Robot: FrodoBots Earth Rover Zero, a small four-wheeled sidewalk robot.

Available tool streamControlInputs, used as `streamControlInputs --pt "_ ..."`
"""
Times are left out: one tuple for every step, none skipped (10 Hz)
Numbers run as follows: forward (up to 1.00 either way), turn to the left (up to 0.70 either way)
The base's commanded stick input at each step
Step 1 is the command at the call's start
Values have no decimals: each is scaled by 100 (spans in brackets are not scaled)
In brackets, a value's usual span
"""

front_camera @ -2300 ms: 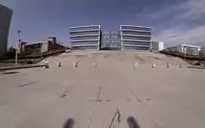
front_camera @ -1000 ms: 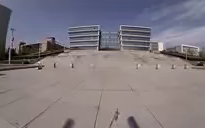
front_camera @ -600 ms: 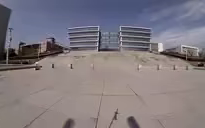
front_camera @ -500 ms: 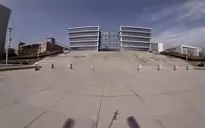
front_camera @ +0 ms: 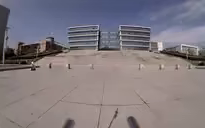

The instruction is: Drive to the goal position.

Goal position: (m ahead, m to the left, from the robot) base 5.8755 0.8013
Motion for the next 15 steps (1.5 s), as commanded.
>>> streamControlInputs --pt "70 8" --pt "70 17" --pt "70 28" --pt "70 35" --pt "70 31" --pt "70 19" --pt "70 7" --pt "70 2" --pt "70 2" --pt "70 2" --pt "70 2" --pt "70 2" --pt "70 2" --pt "70 1" --pt "70 1"
